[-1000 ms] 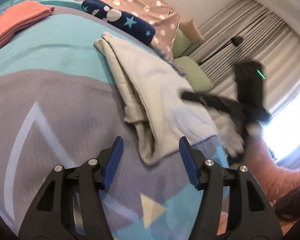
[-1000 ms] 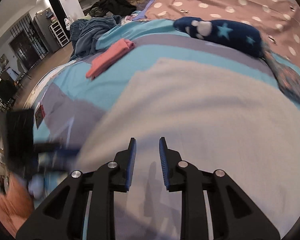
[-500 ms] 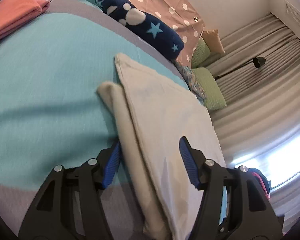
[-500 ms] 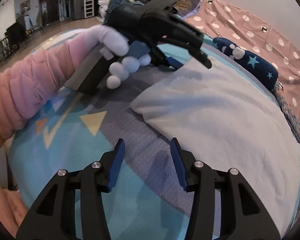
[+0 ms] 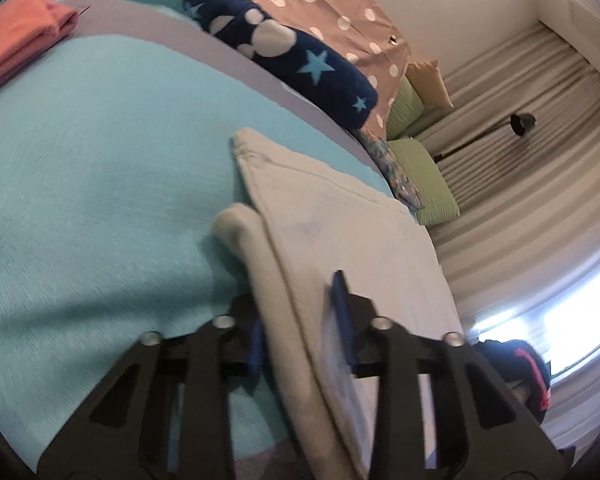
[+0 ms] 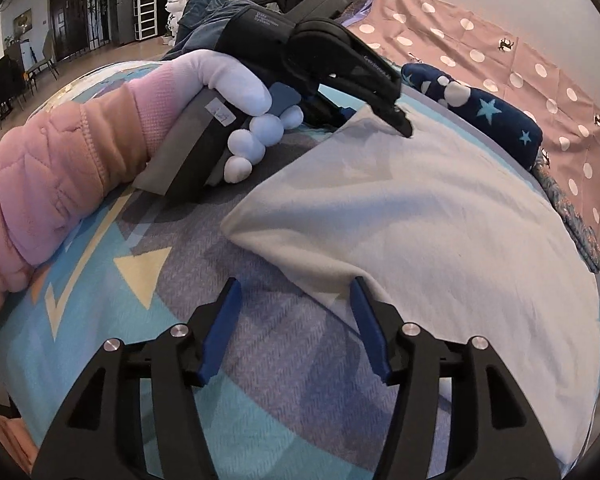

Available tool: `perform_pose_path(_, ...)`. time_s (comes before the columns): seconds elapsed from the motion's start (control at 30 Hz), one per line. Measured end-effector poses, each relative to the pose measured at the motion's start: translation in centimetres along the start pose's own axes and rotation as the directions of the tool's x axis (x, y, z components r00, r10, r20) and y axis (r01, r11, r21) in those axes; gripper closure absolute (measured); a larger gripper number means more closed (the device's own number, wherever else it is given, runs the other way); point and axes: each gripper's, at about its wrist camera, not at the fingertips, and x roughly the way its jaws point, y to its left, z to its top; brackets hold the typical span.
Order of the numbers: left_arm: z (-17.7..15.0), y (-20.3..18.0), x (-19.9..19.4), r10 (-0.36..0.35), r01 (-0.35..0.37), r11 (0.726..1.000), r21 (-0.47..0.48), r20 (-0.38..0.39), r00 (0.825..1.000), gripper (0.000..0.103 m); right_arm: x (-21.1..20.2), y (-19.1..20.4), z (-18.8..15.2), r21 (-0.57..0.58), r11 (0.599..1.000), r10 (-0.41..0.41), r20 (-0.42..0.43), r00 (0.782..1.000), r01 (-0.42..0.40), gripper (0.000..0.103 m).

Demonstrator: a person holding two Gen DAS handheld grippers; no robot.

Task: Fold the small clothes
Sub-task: 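Grasp the folded grey shirt edge with the left tool while the right tool grasps beside it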

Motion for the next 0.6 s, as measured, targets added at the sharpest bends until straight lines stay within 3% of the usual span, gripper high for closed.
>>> perform_pose_path(0.17, 0.4, 0.3, 0.4, -0.011, 0.011, 1.0, -0.012, -0.02, 1.0, 0.088, 0.2, 0.4, 0.1, 0.001, 1.0, -0.022, 0.009, 1.0, 0.022, 0.041)
perform_pose_path(0.53, 0.4, 0.4, 0.4, -0.034, 0.034, 0.999, -0.012, -0.01, 0.999, 0.089, 2.6, 1.3, 2.7, -0.017, 0.992, -0.125, 0.036, 0.991, 0.126, 0.039)
perform_pose_path(0.57, 0.4, 0.5, 0.4, -0.036, 0.036, 0.999, -0.014, -0.011, 0.999, 0.089, 2.7, 1.3, 2.9, -0.019, 0.991, -0.133, 0.039, 0.99, 0.134, 0.04)
perform_pose_path(0.6, 0.4, 0.4, 0.4, -0.035, 0.035, 0.999, -0.015, -0.011, 0.999, 0.089, 2.7, 1.4, 3.0, -0.018, 0.989, -0.145, 0.046, 0.988, 0.146, 0.052)
